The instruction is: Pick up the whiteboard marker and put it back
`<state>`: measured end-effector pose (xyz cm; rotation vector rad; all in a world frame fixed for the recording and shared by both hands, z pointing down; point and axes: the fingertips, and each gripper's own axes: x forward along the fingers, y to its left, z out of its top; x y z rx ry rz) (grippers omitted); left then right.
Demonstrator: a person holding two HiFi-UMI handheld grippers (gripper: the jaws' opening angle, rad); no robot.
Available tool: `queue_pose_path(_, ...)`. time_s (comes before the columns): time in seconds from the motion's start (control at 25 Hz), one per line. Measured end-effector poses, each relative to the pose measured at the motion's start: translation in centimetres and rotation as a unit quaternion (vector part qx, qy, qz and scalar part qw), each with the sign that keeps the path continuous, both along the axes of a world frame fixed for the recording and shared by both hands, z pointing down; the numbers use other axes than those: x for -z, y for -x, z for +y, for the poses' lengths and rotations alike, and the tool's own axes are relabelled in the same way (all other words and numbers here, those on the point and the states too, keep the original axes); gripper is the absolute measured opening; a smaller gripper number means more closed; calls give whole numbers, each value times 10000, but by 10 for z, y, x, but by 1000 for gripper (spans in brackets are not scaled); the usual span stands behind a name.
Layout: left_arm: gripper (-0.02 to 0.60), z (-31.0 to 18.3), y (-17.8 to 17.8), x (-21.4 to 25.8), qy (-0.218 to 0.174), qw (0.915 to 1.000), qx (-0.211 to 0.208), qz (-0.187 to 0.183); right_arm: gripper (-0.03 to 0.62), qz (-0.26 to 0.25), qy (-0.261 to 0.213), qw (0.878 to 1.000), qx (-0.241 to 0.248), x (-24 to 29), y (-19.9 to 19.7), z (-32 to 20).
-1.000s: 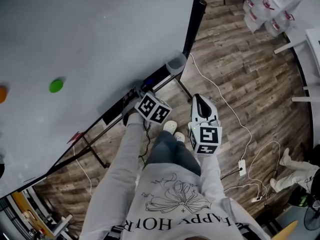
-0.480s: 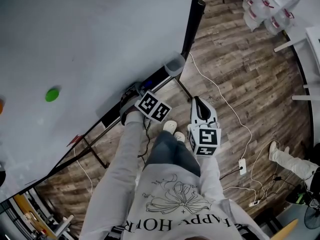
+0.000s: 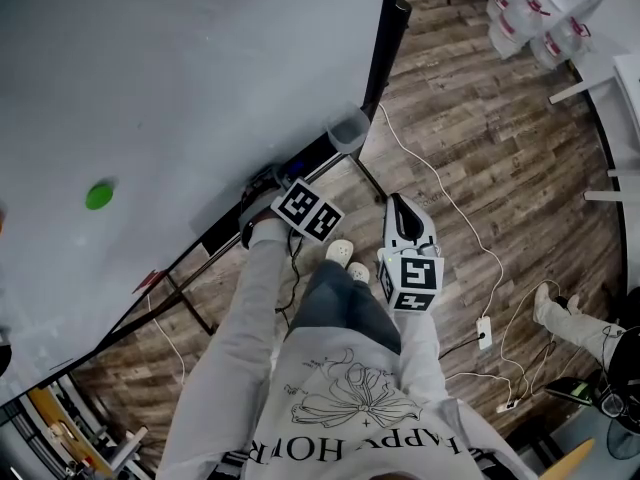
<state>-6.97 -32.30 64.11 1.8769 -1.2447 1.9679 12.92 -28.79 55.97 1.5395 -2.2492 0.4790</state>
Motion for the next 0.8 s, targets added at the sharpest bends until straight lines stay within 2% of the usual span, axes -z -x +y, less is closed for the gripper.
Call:
queue_pose_path(0.2, 60, -3, 0, -2, -156, 9998, -34, -121, 5, 24, 13, 10000, -9, -3, -3, 0)
queue_pose_path(0.52, 58, -5, 1, -1, -226, 9997, 33, -116, 5, 21, -16, 10000, -46, 0, -7, -1)
queue_pose_path(0.8, 58, -7, -3, 17, -588, 9980, 126, 186, 5, 16, -77, 10000, -44, 6, -8, -3)
